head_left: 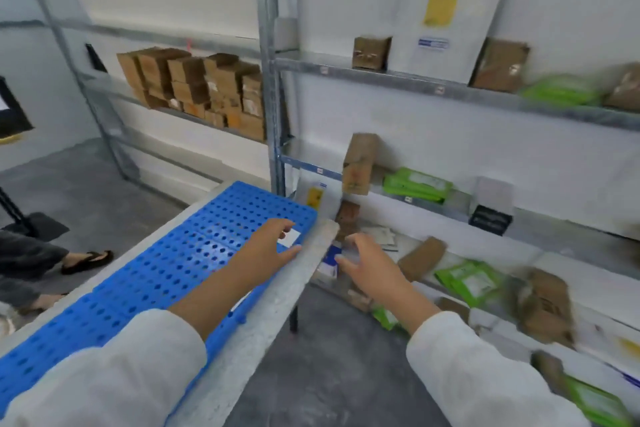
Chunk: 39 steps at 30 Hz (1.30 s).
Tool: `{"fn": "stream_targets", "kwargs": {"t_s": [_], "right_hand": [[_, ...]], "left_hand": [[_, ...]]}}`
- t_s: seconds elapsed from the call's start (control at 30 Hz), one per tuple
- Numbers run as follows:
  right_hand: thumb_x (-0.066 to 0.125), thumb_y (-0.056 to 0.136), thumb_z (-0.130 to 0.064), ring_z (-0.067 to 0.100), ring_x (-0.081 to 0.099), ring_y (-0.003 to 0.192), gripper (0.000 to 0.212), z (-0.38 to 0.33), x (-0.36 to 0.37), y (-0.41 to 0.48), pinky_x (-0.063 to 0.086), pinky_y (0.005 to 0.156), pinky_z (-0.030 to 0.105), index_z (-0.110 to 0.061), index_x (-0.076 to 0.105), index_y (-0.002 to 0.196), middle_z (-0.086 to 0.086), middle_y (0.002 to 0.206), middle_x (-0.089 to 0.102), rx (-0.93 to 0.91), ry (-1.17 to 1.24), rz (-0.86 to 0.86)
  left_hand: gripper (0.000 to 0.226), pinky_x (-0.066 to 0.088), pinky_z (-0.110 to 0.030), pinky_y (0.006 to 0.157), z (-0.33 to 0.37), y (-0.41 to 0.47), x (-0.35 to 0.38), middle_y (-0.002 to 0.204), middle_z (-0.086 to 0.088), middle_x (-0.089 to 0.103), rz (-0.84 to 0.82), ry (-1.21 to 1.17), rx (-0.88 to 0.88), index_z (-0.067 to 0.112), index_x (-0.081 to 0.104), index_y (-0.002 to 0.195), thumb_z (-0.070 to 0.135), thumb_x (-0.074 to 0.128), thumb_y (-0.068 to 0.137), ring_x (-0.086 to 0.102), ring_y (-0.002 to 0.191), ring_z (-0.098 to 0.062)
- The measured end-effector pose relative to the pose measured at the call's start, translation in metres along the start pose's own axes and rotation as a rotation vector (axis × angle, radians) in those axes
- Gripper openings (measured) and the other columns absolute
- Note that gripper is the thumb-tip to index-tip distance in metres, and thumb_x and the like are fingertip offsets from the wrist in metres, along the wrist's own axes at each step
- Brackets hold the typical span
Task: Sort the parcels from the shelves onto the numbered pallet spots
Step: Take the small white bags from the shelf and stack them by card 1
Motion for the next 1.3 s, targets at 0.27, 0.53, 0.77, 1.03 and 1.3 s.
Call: {"fn": "stream_targets", "kwargs": {"t_s": [0.27, 0.53, 0.77, 1.03, 1.3], "right_hand": [[0.053, 0.096, -0.043, 0.019, 0.048, 0.123, 0.050, 0.090, -0.041, -0.002, 0.043, 0.101, 0.034, -0.016, 0.043, 0.136, 0.003, 0.137, 0.047, 0.150, 0.027, 0.084], [0.055, 0.095, -0.041, 0.018, 0.048, 0.123, 0.048, 0.155, -0.025, 0.056, 0.043, 0.103, 0.038, -0.017, 0.043, 0.135, 0.001, 0.132, 0.045, 0.268, 0.086, 0.069], [0.056, 0.093, -0.043, 0.019, 0.046, 0.130, 0.054, 0.209, -0.005, 0.132, 0.041, 0.106, 0.040, -0.016, 0.043, 0.137, 0.003, 0.140, 0.046, 0.418, 0.125, -0.002], [0.057, 0.094, -0.037, 0.024, 0.051, 0.123, 0.046, 0.250, 0.007, 0.214, 0.043, 0.100, 0.038, -0.017, 0.045, 0.133, 0.005, 0.136, 0.049, 0.536, 0.116, -0.040], [0.052, 0.095, -0.037, 0.025, 0.048, 0.125, 0.047, 0.299, 0.028, 0.278, 0.040, 0.104, 0.043, -0.016, 0.039, 0.136, 0.007, 0.138, 0.046, 0.575, 0.139, -0.146]], "left_hand": [[0.051, 0.039, -0.023, 0.098, 0.059, 0.061, 0.088, 0.133, 0.000, 0.050, -0.172, 0.048, 0.120, 0.016, 0.047, 0.137, 0.035, 0.062, 0.092, 0.050, 0.121, -0.015], [0.048, 0.035, -0.017, 0.093, 0.047, 0.141, 0.168, 0.132, 0.002, 0.049, -0.300, 0.052, 0.138, 0.019, 0.049, 0.134, 0.036, 0.062, 0.091, 0.048, 0.117, -0.011], [0.047, 0.038, -0.023, 0.099, 0.021, 0.239, 0.218, 0.134, 0.001, 0.048, -0.400, 0.009, 0.127, 0.017, 0.050, 0.133, 0.035, 0.061, 0.092, 0.048, 0.122, -0.014], [0.048, 0.039, -0.032, 0.103, -0.022, 0.327, 0.272, 0.140, -0.005, 0.043, -0.573, 0.030, 0.101, 0.018, 0.045, 0.137, 0.034, 0.058, 0.094, 0.044, 0.127, -0.022], [0.046, 0.045, -0.032, 0.095, -0.067, 0.391, 0.321, 0.135, -0.009, 0.050, -0.611, 0.065, -0.004, 0.012, 0.048, 0.134, 0.031, 0.058, 0.094, 0.054, 0.115, -0.023]]}}
Point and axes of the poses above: each hand's wrist, its own y-axis towards the middle knuckle, its own x-axis out of the palm, z = x × y, the point moved 10 cm from there along y, towards the middle knuckle
